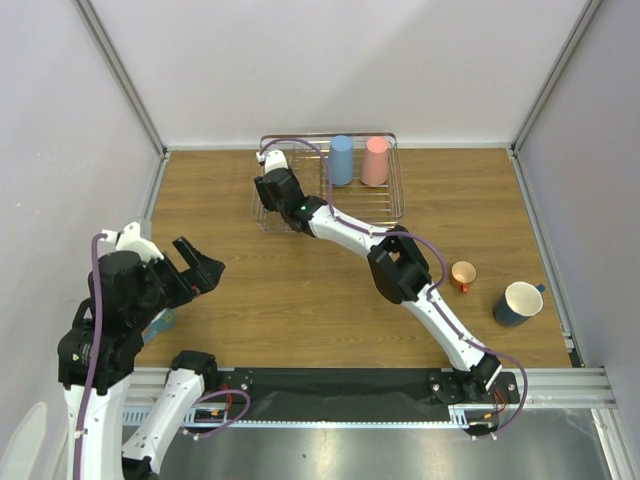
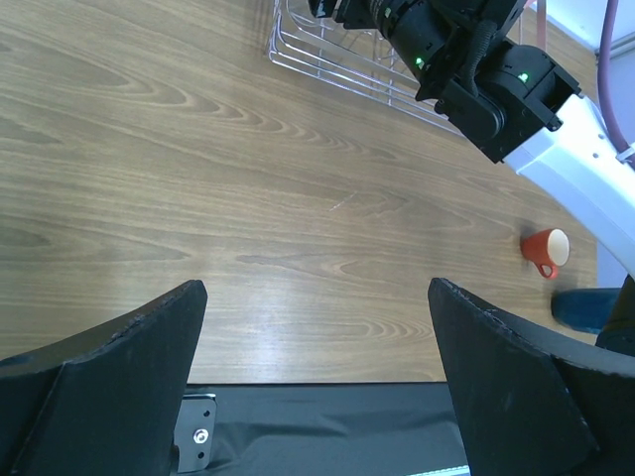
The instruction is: Load the cups into the dish rack
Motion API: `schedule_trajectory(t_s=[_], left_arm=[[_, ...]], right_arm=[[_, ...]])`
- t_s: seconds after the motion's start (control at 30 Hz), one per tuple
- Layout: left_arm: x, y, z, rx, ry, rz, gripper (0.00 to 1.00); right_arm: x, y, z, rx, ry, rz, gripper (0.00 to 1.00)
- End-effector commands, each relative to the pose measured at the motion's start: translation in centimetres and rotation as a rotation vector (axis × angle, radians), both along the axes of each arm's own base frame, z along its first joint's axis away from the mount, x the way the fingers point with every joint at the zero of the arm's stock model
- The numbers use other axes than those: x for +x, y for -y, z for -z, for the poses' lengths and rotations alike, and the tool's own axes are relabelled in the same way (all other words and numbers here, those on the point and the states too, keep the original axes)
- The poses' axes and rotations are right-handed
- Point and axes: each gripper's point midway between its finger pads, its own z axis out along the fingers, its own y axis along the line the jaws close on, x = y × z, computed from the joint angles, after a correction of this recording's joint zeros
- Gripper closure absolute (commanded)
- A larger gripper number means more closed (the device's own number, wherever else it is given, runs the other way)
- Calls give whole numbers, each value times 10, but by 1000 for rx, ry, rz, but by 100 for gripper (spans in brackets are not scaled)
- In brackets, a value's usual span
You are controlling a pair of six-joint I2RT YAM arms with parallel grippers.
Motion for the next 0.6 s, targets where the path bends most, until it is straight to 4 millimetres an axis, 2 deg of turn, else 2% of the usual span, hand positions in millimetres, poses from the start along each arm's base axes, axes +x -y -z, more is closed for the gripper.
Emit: schedule_trajectory(t_s=[0.0,0.37,0.47,0.57], left_arm=[[5,2,-8,19,30,26,0],[10,4,-7,16,26,35,0],[12,6,-6,12,23,41,1],[13,8,-6,4,26,49,0]], right_arm=[[15,-1,-21,62,46,27,80],[22,5,-15,64,37,38,69],[22,4,-14,69,29,28,64],[22,6,-13,63,27,32,54]])
